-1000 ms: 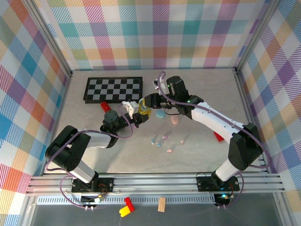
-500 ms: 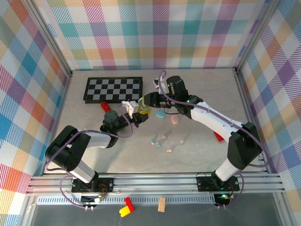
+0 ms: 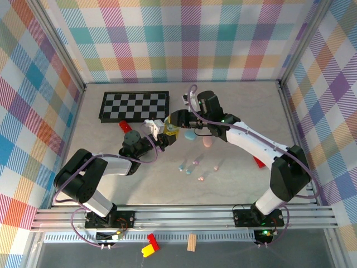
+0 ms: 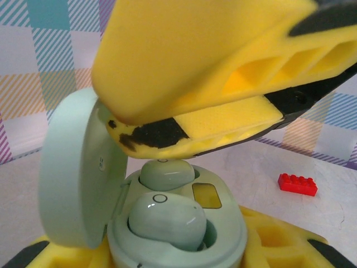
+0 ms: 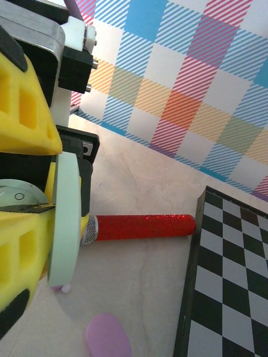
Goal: Insert the wireless bluetooth earbuds into the charging case
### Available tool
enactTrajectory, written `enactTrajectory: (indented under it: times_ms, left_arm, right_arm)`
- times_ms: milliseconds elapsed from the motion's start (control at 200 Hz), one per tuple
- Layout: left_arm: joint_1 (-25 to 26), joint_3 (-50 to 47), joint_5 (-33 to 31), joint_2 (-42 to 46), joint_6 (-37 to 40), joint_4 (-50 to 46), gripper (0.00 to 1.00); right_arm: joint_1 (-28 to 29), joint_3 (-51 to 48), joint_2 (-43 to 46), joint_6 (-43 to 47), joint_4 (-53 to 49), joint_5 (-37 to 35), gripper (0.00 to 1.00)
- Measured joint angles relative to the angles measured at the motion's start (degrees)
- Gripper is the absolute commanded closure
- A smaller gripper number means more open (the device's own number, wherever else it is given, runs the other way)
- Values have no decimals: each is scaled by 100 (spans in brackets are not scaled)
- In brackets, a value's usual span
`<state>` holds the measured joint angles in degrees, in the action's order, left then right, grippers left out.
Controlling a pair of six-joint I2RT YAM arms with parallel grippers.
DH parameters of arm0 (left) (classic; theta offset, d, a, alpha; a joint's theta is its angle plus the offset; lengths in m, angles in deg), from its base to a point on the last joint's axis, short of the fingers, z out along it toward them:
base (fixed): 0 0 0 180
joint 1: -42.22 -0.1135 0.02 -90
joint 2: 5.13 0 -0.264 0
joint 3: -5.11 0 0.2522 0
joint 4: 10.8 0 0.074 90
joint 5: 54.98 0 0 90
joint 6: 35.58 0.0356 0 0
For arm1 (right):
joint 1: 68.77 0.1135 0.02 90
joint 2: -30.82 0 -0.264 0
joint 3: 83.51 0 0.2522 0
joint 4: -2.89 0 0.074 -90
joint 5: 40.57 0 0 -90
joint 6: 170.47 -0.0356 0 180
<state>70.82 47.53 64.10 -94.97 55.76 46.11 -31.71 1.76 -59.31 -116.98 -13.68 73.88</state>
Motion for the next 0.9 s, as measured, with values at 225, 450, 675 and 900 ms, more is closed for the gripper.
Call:
enactTrajectory:
  times_ms: [225,450,675,900]
  left_arm:
    - [15,9,-2,0,151,-2,80]
    - [15,9,129,48,542,-55,80]
    - [15,9,407,155,745,-61,80]
    - [15,-9,511,315,695,-275,80]
  right_arm:
    - [0,-199,411,258,-111,98,61]
    - [0,-37,811,490,-470,149,72]
    - [0,1021,341,636,-1401,-63,76]
    - [0,1526,-203,920,-2124,-168,76]
